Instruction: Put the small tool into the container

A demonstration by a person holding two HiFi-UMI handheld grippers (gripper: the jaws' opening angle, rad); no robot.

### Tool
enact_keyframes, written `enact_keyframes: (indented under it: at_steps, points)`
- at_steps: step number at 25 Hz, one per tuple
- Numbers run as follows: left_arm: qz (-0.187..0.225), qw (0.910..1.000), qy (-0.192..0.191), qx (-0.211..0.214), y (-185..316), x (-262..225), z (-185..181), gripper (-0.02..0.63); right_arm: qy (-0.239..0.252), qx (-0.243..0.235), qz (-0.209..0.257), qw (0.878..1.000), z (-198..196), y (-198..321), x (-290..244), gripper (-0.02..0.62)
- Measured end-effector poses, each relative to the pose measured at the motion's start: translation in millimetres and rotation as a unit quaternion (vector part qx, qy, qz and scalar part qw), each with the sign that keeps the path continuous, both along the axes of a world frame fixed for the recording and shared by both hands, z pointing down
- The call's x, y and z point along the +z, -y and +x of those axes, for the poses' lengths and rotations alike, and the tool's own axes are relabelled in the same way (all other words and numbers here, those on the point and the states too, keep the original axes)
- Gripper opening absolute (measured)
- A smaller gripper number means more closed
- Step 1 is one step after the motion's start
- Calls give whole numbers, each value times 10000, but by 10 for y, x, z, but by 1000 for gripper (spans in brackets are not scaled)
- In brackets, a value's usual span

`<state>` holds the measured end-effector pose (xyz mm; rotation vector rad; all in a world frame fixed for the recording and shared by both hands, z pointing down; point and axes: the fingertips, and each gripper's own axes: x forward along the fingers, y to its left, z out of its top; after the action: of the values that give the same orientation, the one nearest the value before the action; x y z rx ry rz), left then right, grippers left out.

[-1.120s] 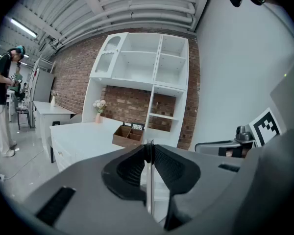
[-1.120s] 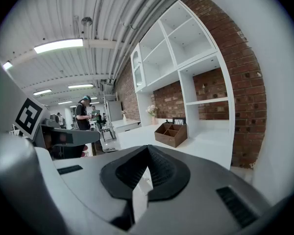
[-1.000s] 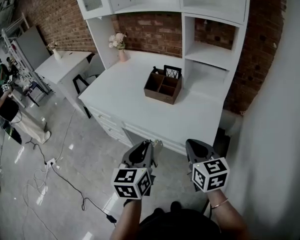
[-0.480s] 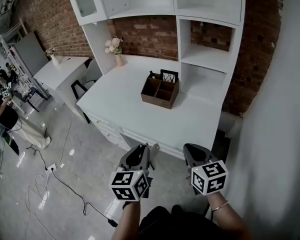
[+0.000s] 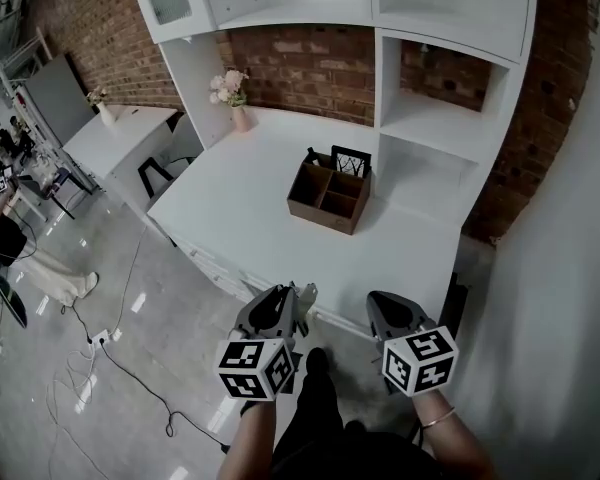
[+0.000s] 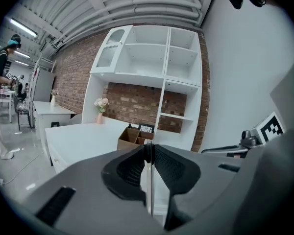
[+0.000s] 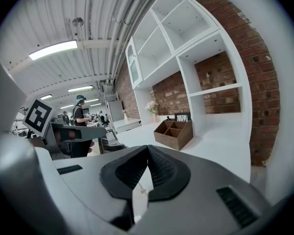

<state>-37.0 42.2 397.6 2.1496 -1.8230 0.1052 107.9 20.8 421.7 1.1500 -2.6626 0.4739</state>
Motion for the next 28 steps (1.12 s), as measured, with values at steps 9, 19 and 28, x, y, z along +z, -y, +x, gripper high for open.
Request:
enact_keyframes:
  at_steps: [9, 19, 28]
  points:
    - [-63, 9992, -11, 399, 1223, 9, -545, 66, 54, 361, -162, 9992, -605, 1117, 75, 5]
    - [-44, 9971, -132, 746, 2241, -74, -844, 66, -42, 689, -304, 9972, -988, 1968, 138, 5]
    - [100, 9941, -122, 1072, 2783, -216, -931, 66, -82, 960, -322, 9948, -1108, 2372, 164, 5]
